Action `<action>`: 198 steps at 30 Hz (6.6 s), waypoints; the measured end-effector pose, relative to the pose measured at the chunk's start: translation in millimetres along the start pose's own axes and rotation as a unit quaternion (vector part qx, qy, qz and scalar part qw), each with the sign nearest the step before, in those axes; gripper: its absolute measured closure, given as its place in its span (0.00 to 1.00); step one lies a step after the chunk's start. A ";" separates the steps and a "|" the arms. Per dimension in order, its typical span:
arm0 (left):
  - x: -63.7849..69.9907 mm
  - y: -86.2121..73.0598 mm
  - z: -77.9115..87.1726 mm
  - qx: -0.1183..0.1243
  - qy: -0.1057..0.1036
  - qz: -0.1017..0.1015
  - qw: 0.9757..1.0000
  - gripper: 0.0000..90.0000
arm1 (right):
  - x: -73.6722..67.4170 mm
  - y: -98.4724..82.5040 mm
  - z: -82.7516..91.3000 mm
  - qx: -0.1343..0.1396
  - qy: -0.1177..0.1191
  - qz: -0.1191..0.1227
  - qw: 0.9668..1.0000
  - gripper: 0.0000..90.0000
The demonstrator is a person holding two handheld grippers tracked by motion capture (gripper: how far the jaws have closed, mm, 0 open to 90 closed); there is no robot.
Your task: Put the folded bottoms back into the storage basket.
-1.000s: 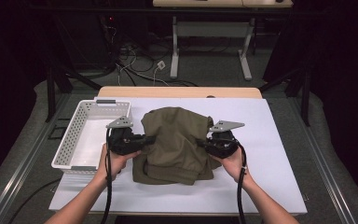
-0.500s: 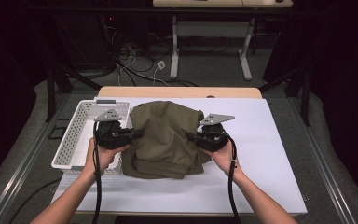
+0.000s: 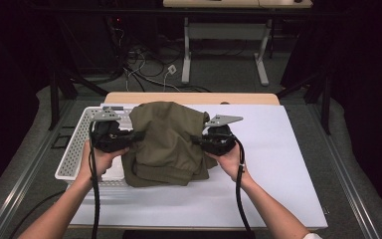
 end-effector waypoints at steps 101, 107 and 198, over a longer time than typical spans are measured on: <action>-149.1 -21.9 95.7 -0.058 0.301 0.029 0.951 0.92 | -134.0 76.0 -193.1 -0.060 0.115 -0.013 0.991 0.91; -153.4 -39.0 79.0 -0.093 0.283 0.036 0.954 0.92 | -131.8 66.1 -202.6 -0.093 0.095 0.000 0.991 0.90; -5.8 -91.3 18.8 -0.103 0.136 -0.083 0.982 0.02 | 43.9 -115.3 101.5 -0.086 -0.052 -0.002 0.995 0.13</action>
Point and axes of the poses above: each handheld gripper's, and its own axes: z roughly backward along the jaws, y roughly out of its top, x roughly to its right, the point moved 6 cm from there along -z, roughly forward along the jaws, and after that the axes turned 1 degree about -y, right-handed, at the moved point
